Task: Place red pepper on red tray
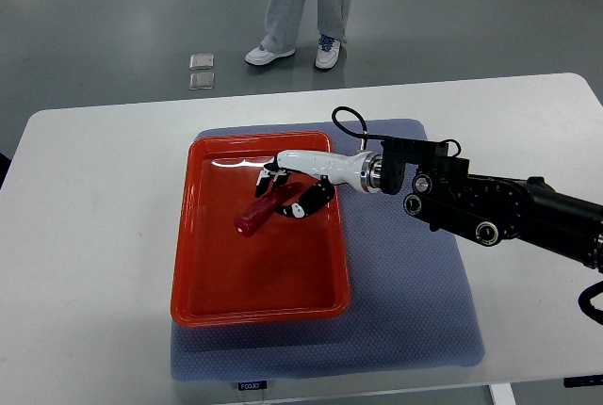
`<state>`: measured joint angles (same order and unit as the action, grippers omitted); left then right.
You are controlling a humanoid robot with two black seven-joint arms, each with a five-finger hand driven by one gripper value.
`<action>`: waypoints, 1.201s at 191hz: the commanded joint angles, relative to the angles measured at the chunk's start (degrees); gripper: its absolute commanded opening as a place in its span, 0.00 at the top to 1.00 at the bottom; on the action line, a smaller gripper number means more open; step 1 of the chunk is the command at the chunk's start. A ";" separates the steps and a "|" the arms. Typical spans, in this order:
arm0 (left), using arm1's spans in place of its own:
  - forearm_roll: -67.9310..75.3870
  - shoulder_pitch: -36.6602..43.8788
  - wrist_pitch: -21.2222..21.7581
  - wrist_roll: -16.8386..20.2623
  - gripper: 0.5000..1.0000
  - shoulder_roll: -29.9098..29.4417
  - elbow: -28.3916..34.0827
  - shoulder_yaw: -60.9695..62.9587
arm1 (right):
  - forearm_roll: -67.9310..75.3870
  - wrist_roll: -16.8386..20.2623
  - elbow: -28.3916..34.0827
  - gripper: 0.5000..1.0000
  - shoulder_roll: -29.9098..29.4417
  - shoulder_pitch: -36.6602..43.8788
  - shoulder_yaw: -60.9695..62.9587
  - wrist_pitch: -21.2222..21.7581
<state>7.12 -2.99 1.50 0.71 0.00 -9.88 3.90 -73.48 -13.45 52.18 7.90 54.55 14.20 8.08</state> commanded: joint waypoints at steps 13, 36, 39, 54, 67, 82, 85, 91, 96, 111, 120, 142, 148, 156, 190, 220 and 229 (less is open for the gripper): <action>0.00 0.00 0.00 -0.01 0.00 0.00 -0.06 -0.04 | 0.88 -0.18 0.03 0.18 0.80 -0.24 0.92 0.18; 0.00 0.00 0.00 -0.01 0.00 0.00 0.03 -0.04 | 3.08 -0.26 -0.06 0.18 1.85 -0.59 4.44 0.62; 0.00 0.00 0.00 -0.01 0.00 0.00 0.03 -0.04 | 4.30 -0.18 -0.06 0.18 2.20 -0.68 5.66 0.88; 0.00 0.00 0.00 -0.01 0.00 0.00 0.03 -0.04 | 11.07 0.09 -0.06 0.18 2.64 -1.38 9.80 2.20; 0.00 0.00 0.00 -0.01 0.00 0.00 -0.06 -0.04 | 19.07 0.62 -0.23 0.18 2.91 -2.44 12.52 4.05; 0.00 0.00 0.00 -0.01 0.00 0.00 -0.06 -0.04 | 30.83 1.05 -1.29 0.18 4.13 -3.58 14.89 5.54; 0.00 0.00 0.00 -0.01 0.00 0.00 0.03 -0.04 | 32.24 1.32 -1.55 0.18 4.31 -3.75 14.98 5.63; 0.00 0.00 0.00 -0.01 0.00 0.00 -0.06 -0.04 | 36.83 2.28 -2.43 0.18 4.58 -4.28 15.25 5.90; 0.00 0.00 0.00 -0.01 0.00 0.00 0.03 -0.04 | 41.64 3.25 -3.22 0.18 4.66 -4.81 15.33 5.98; 0.00 0.00 0.00 -0.01 0.00 0.00 -0.06 0.05 | 52.63 4.83 -5.06 0.17 4.66 -5.95 15.33 6.07; 0.00 0.00 0.00 -0.01 0.00 0.00 0.03 0.05 | 57.92 5.27 -6.03 0.17 4.58 -6.48 15.33 6.16; 0.00 0.00 0.00 -0.01 0.00 0.00 0.03 -0.04 | 68.81 6.59 -9.37 0.17 4.49 -7.88 15.33 6.86; 0.00 0.00 0.00 -0.01 0.00 0.00 -0.06 -0.04 | 71.10 6.94 -9.90 0.17 4.49 -7.97 15.33 7.21; 0.00 0.00 0.00 -0.01 0.00 0.00 -0.06 0.05 | 75.94 7.82 -10.87 0.17 4.49 -8.41 15.33 8.00; 0.00 0.00 0.00 -0.01 0.00 0.00 0.03 -0.04 | 90.61 9.84 -12.28 0.17 4.75 -10.34 15.33 11.17; -0.08 0.00 0.00 -0.01 0.00 0.00 -0.06 0.05 | 91.85 9.32 -12.36 0.17 4.66 -10.78 16.30 12.75; 0.00 0.00 0.00 -0.01 0.00 0.00 0.03 -0.04 | 91.32 9.23 -12.36 0.17 4.49 -10.87 17.18 14.07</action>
<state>7.12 -2.99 1.50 0.70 0.00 -9.87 3.90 18.14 -3.97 39.83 12.60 43.90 30.02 20.20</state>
